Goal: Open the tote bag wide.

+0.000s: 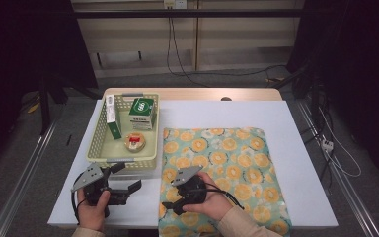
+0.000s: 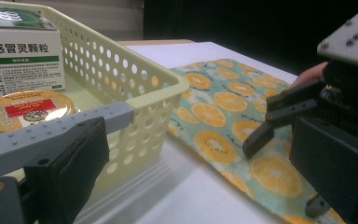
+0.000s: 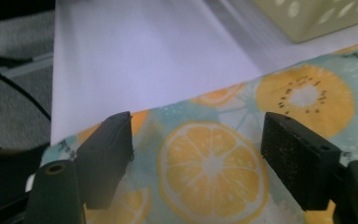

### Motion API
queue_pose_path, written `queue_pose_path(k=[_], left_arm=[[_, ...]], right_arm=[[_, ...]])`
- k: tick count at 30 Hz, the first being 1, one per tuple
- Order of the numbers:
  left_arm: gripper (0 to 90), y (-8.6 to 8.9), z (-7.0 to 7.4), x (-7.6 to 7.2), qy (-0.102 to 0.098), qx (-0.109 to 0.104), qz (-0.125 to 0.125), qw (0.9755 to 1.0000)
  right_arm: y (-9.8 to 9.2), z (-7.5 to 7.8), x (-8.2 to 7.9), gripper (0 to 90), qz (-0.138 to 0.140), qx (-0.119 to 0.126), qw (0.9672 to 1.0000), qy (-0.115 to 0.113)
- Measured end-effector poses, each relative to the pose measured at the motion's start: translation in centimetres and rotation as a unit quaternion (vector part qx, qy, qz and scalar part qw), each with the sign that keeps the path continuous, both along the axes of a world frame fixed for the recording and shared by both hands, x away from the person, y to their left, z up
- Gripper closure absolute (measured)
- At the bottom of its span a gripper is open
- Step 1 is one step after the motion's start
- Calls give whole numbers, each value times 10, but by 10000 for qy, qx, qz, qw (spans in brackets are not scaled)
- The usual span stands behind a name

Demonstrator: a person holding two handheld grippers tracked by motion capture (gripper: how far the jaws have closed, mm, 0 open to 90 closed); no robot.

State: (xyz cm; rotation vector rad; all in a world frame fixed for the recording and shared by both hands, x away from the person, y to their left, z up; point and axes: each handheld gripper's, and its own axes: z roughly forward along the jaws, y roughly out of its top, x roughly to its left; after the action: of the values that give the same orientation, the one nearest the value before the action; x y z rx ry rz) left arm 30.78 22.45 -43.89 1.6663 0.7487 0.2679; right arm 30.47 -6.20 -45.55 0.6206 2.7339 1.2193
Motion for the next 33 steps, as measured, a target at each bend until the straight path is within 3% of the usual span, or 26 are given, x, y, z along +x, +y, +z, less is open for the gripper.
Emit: queue_pose_path(k=[1, 4, 5, 7, 15, 20, 24, 29, 33], left_arm=[[45, 0, 0, 0, -11, 5, 9, 10000], [45, 0, -1, 0, 1, 42, 7, 10000], [45, 0, -1, 0, 7, 36, 16, 10000], [45, 0, -1, 0, 3, 38, 17, 10000], [45, -1, -1, 0, -14, 57, 23, 10000], [45, -2, -1, 0, -19, 76, 26, 10000], [45, -3, -1, -1, -26, 78, 35, 10000], [46, -4, -1, -1, -50, 103, 20, 9999], [46, -4, -1, 0, -51, 131, 13, 9999]], right_arm=[[1, -4, -2, 276, 11, -118, 9998, -143], [-1, -2, -2, 388, -61, -157, 9997, -190], [-1, -2, -2, 388, -61, -157, 9997, -190], [-3, -1, 2, 488, -45, -195, 9996, -175], [-3, 0, 4, 583, -12, -300, 9994, -195], [-5, -2, 4, 753, -38, -177, 9996, -196], [-3, -2, 6, 900, -35, -256, 9992, -294], [-2, -2, 2, 900, -23, -318, 9984, -471], [-7, -5, 3, 900, -228, 14, 9993, -297]])
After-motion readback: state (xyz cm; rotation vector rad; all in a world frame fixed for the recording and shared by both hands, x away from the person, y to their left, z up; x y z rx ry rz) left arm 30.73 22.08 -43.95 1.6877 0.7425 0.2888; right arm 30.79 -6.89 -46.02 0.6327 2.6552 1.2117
